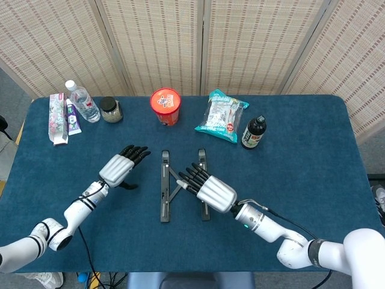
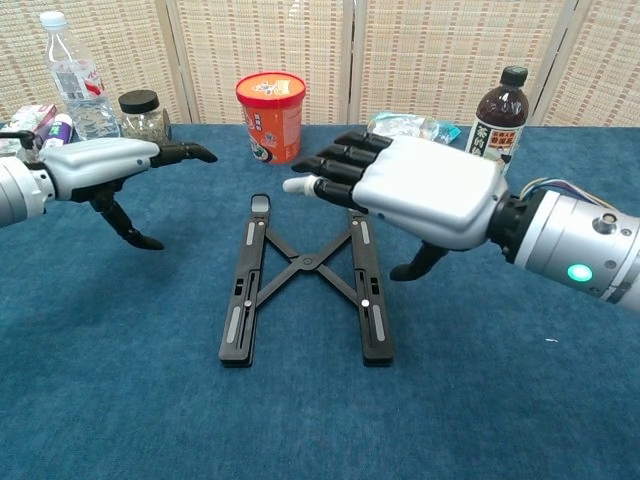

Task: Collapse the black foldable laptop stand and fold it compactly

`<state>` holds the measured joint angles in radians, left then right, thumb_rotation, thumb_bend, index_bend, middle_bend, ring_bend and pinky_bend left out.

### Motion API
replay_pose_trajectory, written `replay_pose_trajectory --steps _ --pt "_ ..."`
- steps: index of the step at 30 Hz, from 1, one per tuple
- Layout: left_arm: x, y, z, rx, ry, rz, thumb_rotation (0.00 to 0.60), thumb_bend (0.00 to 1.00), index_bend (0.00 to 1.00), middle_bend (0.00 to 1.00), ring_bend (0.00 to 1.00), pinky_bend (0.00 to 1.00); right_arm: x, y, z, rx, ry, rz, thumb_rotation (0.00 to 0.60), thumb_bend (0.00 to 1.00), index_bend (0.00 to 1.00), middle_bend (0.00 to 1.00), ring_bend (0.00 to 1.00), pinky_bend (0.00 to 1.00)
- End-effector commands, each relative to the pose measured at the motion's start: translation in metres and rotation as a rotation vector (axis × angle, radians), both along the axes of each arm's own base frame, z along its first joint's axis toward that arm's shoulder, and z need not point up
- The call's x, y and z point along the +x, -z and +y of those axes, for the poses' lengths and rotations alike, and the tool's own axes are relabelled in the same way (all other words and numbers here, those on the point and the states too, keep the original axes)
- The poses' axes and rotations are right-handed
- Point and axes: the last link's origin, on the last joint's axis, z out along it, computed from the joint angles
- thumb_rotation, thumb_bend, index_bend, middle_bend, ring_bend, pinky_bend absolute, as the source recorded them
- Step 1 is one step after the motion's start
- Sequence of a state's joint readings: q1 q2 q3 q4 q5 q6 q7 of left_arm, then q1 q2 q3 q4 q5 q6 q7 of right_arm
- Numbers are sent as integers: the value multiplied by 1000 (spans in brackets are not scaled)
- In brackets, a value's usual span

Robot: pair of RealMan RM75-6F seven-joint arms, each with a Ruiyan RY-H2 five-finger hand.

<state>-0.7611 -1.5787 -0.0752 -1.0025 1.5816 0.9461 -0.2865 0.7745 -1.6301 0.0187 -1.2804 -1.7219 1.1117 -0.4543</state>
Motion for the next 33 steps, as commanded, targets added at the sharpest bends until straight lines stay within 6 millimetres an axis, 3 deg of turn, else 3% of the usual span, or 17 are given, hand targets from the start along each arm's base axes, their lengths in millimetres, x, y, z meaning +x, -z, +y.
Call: replay_pose_trajectory --steps 1,12,33 --pt "4 8 1 -8 -5 -11 600 115 0 0 0 6 -1 4 1 4 -3 11 600 0 0 0 0 0" --pt "11 31 4 -38 -47 -53 600 115 0 0 0 6 -15 18 3 -2 -3 46 600 0 0 0 0 0" --pt "11 42 10 -52 -78 -69 600 115 0 0 0 6 -24 37 -3 -28 -30 76 600 0 0 0 0 0"
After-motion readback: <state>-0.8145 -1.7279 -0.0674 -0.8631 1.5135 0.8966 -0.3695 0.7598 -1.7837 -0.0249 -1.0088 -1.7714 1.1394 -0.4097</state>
